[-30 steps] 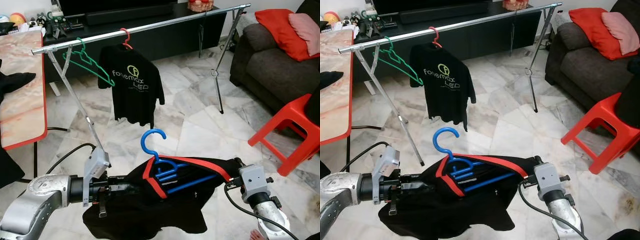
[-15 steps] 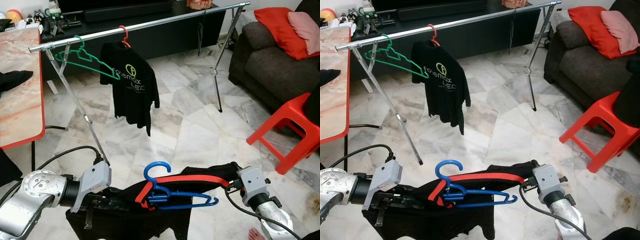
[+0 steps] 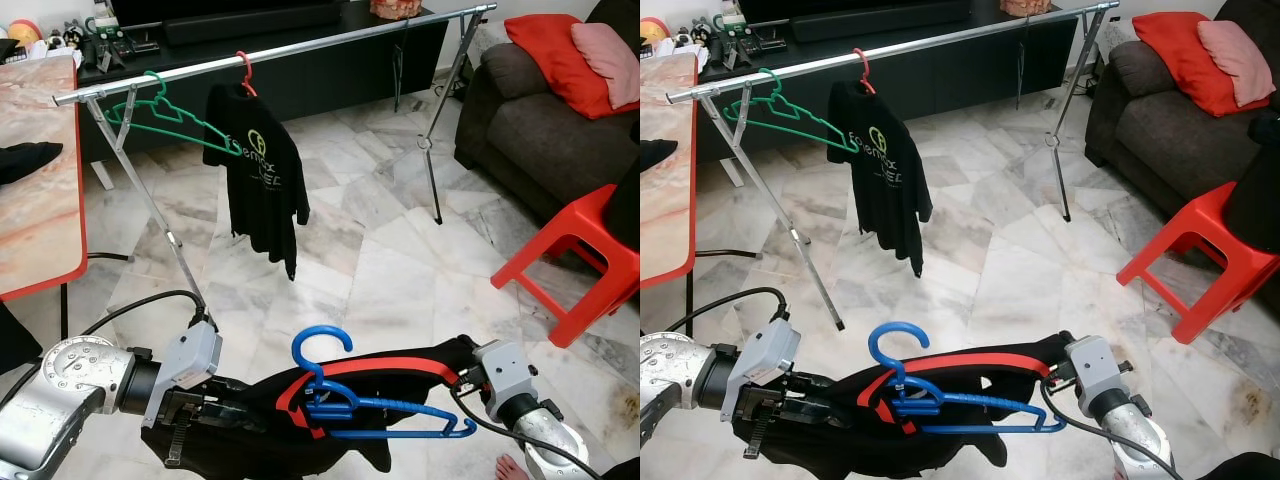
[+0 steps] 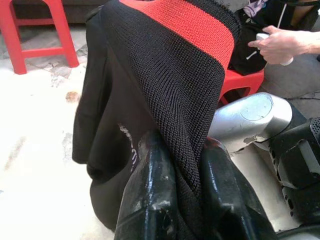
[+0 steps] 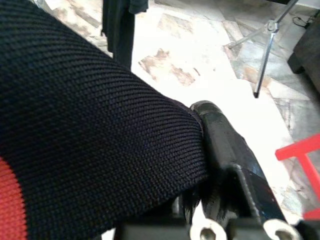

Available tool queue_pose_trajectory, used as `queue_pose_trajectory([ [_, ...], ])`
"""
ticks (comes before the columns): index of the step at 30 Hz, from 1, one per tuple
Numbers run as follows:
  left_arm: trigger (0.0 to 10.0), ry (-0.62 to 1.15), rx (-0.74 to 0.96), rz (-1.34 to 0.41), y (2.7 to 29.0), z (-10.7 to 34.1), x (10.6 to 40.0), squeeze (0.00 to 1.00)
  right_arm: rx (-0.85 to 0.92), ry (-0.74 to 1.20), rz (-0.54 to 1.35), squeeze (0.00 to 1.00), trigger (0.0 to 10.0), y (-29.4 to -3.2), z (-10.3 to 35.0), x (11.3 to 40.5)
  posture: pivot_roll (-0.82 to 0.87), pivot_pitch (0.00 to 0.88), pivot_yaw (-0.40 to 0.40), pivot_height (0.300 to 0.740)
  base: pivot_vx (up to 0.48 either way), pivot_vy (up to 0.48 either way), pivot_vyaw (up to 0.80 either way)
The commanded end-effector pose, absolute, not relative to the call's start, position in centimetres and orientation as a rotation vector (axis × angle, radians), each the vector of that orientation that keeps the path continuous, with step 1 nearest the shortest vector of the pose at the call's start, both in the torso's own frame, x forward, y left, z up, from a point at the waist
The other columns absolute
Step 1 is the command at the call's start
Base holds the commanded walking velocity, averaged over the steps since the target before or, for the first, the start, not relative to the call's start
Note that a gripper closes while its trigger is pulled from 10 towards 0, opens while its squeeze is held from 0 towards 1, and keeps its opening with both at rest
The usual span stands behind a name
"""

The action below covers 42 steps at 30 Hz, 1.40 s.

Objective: Hang hanger

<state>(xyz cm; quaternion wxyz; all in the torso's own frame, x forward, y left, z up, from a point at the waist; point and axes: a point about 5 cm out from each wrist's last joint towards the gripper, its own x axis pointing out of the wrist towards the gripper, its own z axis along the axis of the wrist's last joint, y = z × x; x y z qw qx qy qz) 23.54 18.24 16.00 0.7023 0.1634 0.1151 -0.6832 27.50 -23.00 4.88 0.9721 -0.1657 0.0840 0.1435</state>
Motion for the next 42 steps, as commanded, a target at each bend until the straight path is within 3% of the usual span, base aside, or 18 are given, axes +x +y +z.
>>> queue_pose_trajectory([
  [1,10.0,0.302,0.409,-1.477,19.8,16.0,23.7,0.0,-0.304,0.205,0.221,0.0,0.0,-25.1,4.5,26.6,-0.03,0.163,-0.031,0.74,0.0,0.0,0.0],
  [7,10.0,0.3,0.427,-1.396,20.7,15.9,24.5,0.0,-0.28,0.201,0.214,0.0,0.0,-25.6,4.4,26.3,-0.04,0.165,-0.031,0.74,0.0,0.0,0.0],
  [11,10.0,0.309,0.396,-1.35,22.0,15.8,24.8,0.0,-0.184,0.193,0.167,0.0,0.0,-26.1,4.2,26.1,-0.04,0.166,-0.031,0.74,0.0,0.0,0.0],
  [13,10.0,0.284,0.373,-1.307,22.4,16.1,25.2,0.0,-0.056,0.172,0.124,0.0,0.0,-26.2,4.2,26.0,-0.04,0.165,-0.03,0.74,0.0,0.0,0.0],
  [18,10.0,0.236,0.334,-1.284,22.3,16.3,25.3,0.0,0.062,0.175,0.15,0.0,0.0,-25.3,3.5,25.5,-0.04,0.166,-0.035,0.74,0.0,0.0,0.0],
  [26,10.0,0.217,0.311,-1.353,22.3,17.0,24.8,0.0,-0.021,0.285,0.262,0.0,0.0,-24.9,1.5,24.0,-0.04,0.167,-0.038,0.74,0.0,0.0,0.0],
  [34,10.0,0.426,0.519,-1.385,23.3,15.5,24.3,0.0,-0.08,0.29,0.331,0.0,0.0,-26.4,2.7,24.3,-0.04,0.169,-0.033,0.74,0.0,0.0,0.0],
  [40,10.0,0.335,0.423,-1.367,22.9,16.3,24.8,0.0,-0.089,0.3,0.401,0.0,0.0,-26.2,2.9,24.6,-0.04,0.168,-0.034,0.74,0.0,0.0,0.0],
  [41,10.0,0.324,0.409,-1.367,22.8,16.4,24.9,0.0,-0.087,0.31,0.416,0.0,3.5,-26.0,2.7,24.5,-0.04,0.169,-0.034,0.74,0.0,0.0,0.0],
  [42,10.0,0.32,0.408,-1.367,22.7,16.4,24.9,0.0,-0.084,0.313,0.417,0.0,4.8,-25.9,2.6,24.5,-0.04,0.169,-0.034,0.74,0.0,0.0,0.0],
])
